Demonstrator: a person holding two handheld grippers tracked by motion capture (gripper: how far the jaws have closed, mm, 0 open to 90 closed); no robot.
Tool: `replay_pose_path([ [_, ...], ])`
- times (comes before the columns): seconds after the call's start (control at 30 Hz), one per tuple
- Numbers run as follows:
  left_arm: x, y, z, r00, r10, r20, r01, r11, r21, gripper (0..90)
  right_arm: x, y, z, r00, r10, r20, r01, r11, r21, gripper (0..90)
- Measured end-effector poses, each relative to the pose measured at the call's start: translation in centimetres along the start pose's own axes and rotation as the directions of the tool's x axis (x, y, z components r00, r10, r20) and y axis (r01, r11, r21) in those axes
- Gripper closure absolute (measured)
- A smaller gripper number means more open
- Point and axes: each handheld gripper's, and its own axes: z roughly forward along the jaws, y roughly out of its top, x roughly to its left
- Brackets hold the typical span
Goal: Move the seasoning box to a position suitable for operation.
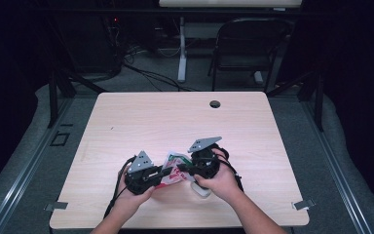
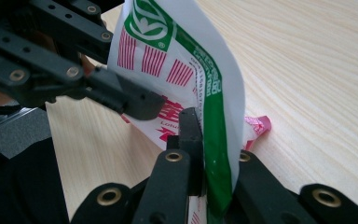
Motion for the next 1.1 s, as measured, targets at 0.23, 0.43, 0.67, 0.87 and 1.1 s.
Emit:
replay_pose_path([
  [0.23, 0.7, -1.3, -0.3, 0.9995, 0.03, 0.0, -0.03, 0.9984, 0.048, 56.6, 0.0, 0.3, 0.2, 0.9995, -0.031, 0.005, 0.031, 0.999, -0.011, 90.0],
  [0.43, 2.1, -3.0, 0.3, 1.0, 0.002, -0.004, -0.002, 0.9988, 0.049, 48.3, 0.1, 0.5, 0.3, 0.9992, -0.04, 0.006, 0.04, 0.999, -0.02, 90.0],
  [0.67, 3.2, -4.2, 1.2, 1.0, -0.005, -0.004, 0.005, 0.9977, 0.068, 39.4, 0.1, 0.8, 0.2, 0.9975, -0.07, 0.008, 0.07, 0.998, -0.01, 90.0],
  [0.87, 3.5, -4.9, 1.8, 1.0, -0.004, 0.009, 0.003, 0.9953, 0.097, 37.5, 0.5, 0.9, 0.2, 0.9946, -0.103, 0.014, 0.103, 0.995, -0.011, 90.0],
  [1.1, 3.7, -5.3, 2.2, 0.9992, -0.016, 0.036, 0.012, 0.9939, 0.109, 35.2, 1.0, 1.0, -0.3, 0.9901, -0.139, 0.019, 0.139, 0.99, -0.01, 90.0],
])
